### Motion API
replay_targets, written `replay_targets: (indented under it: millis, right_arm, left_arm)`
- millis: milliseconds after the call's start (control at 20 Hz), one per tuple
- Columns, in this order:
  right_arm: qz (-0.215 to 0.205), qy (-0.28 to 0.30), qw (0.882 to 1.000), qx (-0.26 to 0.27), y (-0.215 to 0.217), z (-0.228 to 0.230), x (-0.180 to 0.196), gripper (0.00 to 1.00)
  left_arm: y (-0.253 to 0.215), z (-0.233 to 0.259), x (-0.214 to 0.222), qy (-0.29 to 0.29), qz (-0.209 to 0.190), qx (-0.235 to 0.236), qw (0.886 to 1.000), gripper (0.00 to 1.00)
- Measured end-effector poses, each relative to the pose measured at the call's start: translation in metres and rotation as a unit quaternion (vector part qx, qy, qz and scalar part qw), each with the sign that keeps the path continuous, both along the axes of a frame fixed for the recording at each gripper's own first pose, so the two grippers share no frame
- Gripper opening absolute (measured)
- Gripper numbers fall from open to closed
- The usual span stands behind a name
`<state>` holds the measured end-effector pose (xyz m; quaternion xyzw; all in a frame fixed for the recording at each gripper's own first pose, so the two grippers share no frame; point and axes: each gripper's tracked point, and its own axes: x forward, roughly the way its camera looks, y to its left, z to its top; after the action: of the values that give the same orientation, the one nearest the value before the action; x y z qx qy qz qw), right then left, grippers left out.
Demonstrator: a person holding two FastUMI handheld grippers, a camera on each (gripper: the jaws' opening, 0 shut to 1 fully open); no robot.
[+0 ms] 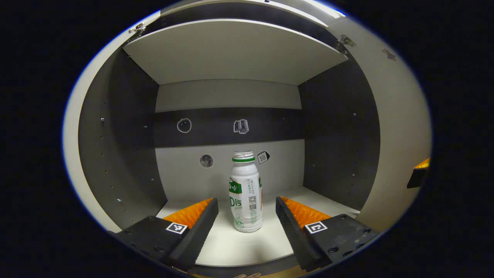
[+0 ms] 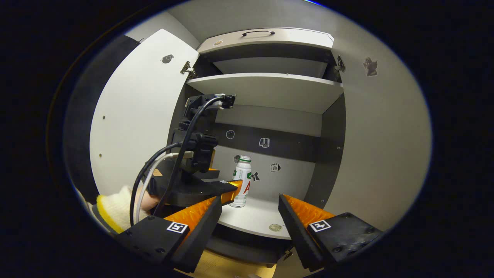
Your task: Grasp the bottle in the cabinet with the left hand and place it on the coaster, then close the right door with the right hand and the left door with the left hand.
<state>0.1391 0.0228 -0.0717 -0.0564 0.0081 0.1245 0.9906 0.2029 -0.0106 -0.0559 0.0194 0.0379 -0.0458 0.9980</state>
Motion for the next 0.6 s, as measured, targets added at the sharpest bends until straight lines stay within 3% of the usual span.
replay_targets:
  millis: [250,600]
  right_arm:
    - [0.016,0.006,1.0,0.008,0.002,-0.01,0.02,0.98]
    - [0.023,0.012,0.999,0.022,0.0,-0.024,0.046,0.98]
  left_arm:
    - [0.007,-0.012,0.021,0.006,0.014,0.008,1.0,0.93]
    - [0.004,-0.025,0.039,0.02,0.011,-0.022,0.999,0.93]
